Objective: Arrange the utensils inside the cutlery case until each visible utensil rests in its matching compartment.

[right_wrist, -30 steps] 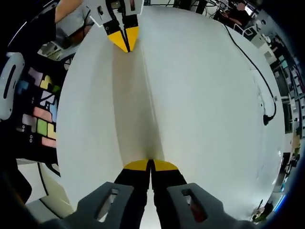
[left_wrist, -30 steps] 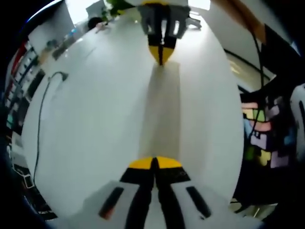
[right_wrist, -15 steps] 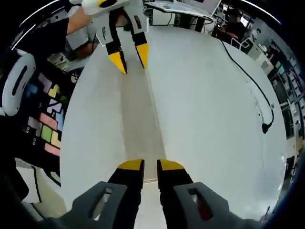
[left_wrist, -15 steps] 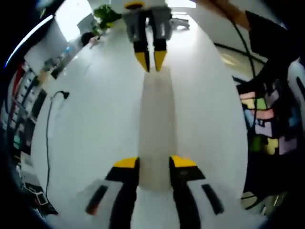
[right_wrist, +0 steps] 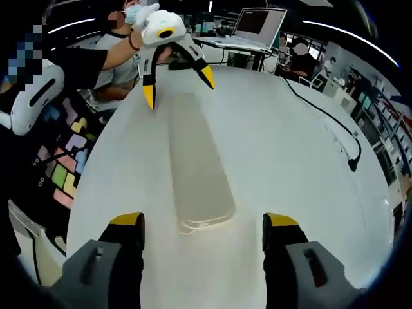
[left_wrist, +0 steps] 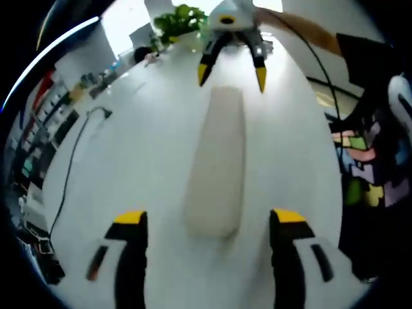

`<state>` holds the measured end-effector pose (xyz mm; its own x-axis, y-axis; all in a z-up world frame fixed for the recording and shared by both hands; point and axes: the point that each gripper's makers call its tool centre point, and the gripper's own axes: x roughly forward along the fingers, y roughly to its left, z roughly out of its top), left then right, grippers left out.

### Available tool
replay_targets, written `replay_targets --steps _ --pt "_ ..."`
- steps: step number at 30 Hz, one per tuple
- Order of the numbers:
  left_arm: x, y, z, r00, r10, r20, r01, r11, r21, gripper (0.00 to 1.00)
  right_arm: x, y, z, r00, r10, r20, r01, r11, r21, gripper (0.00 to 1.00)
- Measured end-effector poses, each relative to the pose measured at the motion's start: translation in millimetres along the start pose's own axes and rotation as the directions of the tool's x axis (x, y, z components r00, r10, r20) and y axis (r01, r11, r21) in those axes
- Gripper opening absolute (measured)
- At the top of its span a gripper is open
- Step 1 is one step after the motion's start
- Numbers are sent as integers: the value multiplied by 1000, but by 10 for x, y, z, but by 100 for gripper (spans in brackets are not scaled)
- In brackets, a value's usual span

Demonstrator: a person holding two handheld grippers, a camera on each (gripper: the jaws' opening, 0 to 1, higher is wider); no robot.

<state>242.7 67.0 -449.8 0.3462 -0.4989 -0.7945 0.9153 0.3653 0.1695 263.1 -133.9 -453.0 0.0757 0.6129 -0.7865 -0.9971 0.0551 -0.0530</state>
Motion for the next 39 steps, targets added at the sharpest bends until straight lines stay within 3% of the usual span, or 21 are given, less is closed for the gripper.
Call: replay_targets --steps 2,9,11,15,22,28,33,39 --pt "8 9 10 1000 2 3 -2 1000 -1 93 12 5 14 1000 6 12 -6 1000 4 79" --pt "85 -39 44 997 -60 -43 61 998 25 73 42 23 123 998 24 -62 -28 998 -59 65" --pt "130 -88 67 995 -85 -43 86 996 25 72 59 -13 116 993 5 -114 -15 996 -88 59" --pt "179 -128 81 993 -96 -69 99 994 42 65 119 8 217 993 28 -117 -40 994 -98 54" --pt "275 -145 91 984 -145 -108 148 989 22 58 215 -12 146 981 51 -186 -73 991 -112 45" --pt "314 -109 126 984 -145 -107 146 989 -3 45 262 -12 132 976 56 -210 -81 990 -112 42" --pt "284 -119 142 981 -157 -111 160 987 19 44 286 -22 111 972 42 -232 -67 992 -103 42" --pt "273 -94 145 982 -148 -114 152 988 29 44 276 -26 94 955 -9 -297 -23 994 -103 42"
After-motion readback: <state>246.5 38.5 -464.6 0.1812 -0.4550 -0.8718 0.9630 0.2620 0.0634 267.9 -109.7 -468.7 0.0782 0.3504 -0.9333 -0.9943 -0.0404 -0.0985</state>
